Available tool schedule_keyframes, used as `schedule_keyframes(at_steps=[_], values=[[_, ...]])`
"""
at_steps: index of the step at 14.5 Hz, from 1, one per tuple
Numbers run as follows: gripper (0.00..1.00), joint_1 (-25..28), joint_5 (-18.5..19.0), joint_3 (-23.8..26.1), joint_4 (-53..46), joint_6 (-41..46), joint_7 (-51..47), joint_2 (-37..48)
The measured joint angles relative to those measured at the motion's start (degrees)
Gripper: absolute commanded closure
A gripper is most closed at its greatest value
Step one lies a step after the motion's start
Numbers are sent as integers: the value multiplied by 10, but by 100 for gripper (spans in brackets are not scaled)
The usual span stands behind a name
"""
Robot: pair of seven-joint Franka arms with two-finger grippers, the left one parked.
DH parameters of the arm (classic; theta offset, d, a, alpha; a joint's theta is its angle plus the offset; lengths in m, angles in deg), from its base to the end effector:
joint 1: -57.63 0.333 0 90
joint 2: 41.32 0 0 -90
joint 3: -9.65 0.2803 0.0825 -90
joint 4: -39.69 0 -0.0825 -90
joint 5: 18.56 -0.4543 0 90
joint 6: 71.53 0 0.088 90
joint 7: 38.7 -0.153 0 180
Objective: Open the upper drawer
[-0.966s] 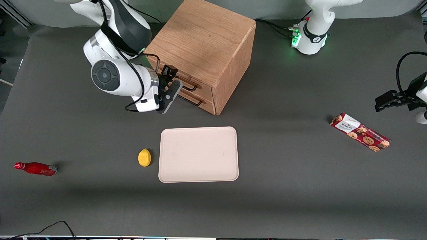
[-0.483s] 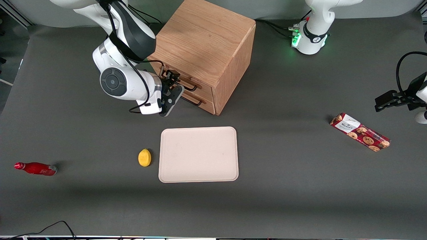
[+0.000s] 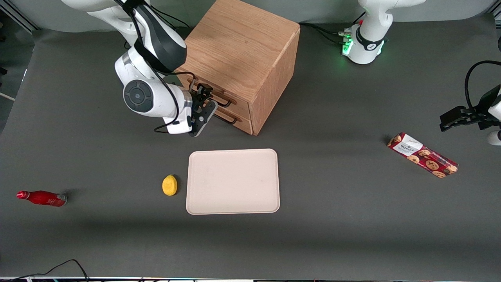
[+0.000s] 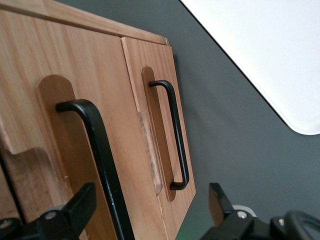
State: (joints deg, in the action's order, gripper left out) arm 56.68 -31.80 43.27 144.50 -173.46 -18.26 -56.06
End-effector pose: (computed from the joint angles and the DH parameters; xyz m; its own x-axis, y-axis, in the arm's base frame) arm 0.5153 0.3620 0.2922 0.6300 0.7646 -0.1363 0.6656 -0.6220 -0.4124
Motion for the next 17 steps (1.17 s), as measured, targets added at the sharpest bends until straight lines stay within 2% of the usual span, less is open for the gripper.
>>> schedule_keyframes(at_steps=[8, 12, 17], values=[[0, 1, -7, 3, 40, -40, 2, 25], [0, -2, -7, -6, 44, -48, 33, 25], [0, -4, 16, -27, 40, -52, 44, 20]])
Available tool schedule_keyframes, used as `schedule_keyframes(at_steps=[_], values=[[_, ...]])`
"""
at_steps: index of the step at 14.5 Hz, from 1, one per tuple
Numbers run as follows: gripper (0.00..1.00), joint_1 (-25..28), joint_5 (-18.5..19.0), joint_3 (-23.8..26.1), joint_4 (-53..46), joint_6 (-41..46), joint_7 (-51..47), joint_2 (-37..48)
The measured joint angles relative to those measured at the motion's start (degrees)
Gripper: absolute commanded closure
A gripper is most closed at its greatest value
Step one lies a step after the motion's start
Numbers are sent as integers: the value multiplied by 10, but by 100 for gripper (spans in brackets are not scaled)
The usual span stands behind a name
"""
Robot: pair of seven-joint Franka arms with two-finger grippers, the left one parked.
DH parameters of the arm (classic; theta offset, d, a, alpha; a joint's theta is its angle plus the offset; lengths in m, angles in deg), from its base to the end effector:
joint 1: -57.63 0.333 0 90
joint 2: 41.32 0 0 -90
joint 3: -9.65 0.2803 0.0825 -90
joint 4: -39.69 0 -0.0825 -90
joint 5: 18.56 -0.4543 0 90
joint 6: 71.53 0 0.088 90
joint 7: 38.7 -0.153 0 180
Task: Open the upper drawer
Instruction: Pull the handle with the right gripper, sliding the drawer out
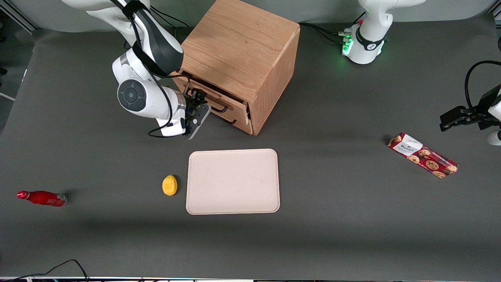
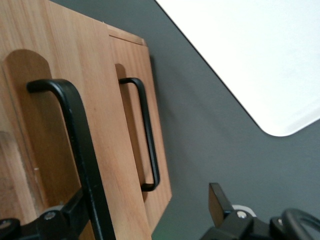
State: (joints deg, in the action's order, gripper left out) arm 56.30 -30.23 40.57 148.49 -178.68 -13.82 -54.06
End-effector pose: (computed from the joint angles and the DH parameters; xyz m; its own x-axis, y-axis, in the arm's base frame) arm 0.5303 0.3290 0.2752 0.6298 0.7718 -0.0879 0.7040 -0.6149 -0.3554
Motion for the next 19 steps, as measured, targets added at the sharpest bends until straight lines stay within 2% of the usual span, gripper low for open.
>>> schedule_keyframes(at_steps=[19], values=[[0, -1, 50, -81, -115, -5, 55, -94]])
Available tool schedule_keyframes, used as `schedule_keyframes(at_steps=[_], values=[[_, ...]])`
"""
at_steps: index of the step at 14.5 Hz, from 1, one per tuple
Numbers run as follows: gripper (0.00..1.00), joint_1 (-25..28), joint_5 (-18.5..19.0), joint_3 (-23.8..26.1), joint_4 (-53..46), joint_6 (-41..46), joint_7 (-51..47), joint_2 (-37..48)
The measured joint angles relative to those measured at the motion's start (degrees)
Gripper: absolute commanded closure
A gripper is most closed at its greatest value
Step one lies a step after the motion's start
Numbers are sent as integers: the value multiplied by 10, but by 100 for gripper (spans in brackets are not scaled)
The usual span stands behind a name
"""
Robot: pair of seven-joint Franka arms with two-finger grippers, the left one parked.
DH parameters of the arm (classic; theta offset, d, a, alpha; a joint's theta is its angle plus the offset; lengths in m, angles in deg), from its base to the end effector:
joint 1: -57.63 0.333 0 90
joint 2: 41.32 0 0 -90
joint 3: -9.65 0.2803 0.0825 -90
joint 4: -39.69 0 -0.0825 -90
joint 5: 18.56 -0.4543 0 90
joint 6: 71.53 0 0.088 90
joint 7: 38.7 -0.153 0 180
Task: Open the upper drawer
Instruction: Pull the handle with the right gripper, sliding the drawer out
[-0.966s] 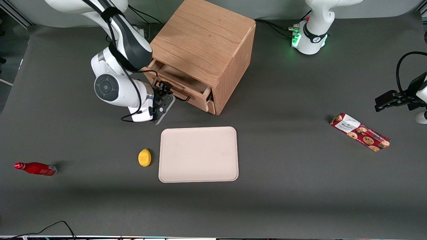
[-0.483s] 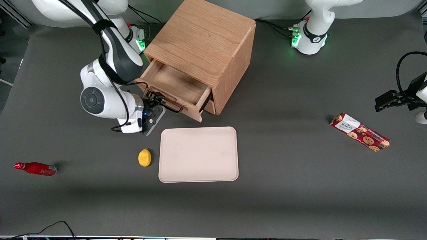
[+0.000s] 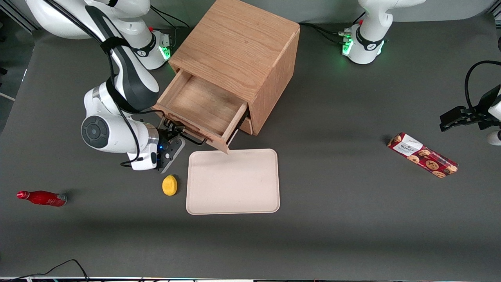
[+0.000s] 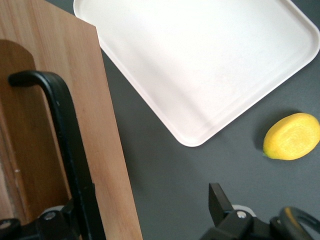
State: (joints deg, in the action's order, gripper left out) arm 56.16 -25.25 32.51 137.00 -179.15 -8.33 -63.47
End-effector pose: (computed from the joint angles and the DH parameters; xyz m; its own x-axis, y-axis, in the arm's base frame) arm 0.6272 0.2523 0.2643 0.6600 0.7506 -0.0328 0.7083 -0.6362 -0.3059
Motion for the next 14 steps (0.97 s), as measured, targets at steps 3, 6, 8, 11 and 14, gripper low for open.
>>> schedule_keyframes(at_steps=[3, 6, 8, 11, 14], values=[[0, 0, 5, -9, -14, 0, 15, -9], [0, 0, 6, -22, -22, 1, 33, -15], [0, 0, 6, -28, -30, 4, 43, -20], [0, 0, 6, -35, -49, 15, 55, -31], [0, 0, 7, -38, -75, 30, 62, -47]])
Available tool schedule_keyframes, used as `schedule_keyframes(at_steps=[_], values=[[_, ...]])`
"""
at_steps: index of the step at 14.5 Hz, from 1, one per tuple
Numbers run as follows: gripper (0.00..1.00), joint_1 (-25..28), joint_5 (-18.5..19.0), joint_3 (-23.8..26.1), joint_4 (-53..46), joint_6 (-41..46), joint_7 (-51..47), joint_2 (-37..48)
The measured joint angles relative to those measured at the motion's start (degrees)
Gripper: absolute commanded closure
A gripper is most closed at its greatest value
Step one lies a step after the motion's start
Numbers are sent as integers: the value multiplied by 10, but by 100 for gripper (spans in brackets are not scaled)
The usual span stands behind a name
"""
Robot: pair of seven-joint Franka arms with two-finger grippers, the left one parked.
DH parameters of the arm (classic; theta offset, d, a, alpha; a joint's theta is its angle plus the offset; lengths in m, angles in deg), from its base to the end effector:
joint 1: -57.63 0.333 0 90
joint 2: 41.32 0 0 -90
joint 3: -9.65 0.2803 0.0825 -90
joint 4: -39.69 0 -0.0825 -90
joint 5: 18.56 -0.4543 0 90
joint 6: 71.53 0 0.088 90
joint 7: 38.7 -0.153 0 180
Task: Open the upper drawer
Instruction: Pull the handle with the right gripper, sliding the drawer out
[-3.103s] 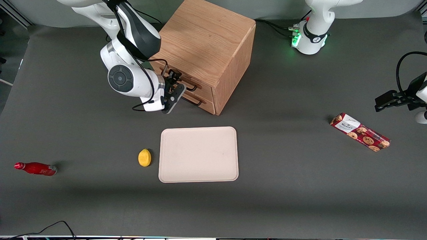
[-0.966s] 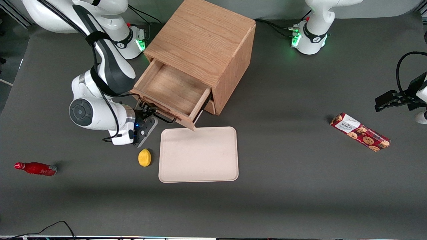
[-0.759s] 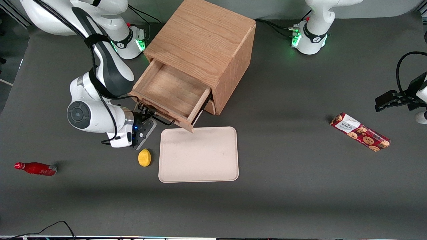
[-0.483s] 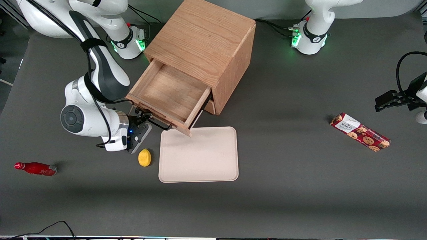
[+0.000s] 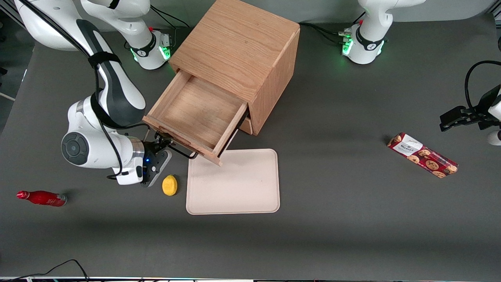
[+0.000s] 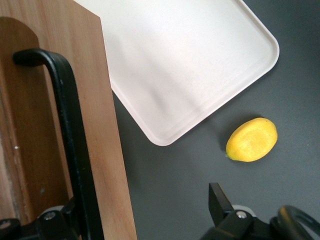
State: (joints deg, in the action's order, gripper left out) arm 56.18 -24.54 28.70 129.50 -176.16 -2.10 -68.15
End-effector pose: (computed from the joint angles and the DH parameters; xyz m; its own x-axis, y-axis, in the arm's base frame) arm 0.6672 0.2112 0.2668 0.6280 0.7781 -0.0091 0.7393 -0.6002 -0.3052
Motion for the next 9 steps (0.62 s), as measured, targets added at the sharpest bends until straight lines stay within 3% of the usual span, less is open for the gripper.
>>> schedule_keyframes(at_steps=[9], values=[[0, 2, 1, 0, -52, 9, 2, -33]])
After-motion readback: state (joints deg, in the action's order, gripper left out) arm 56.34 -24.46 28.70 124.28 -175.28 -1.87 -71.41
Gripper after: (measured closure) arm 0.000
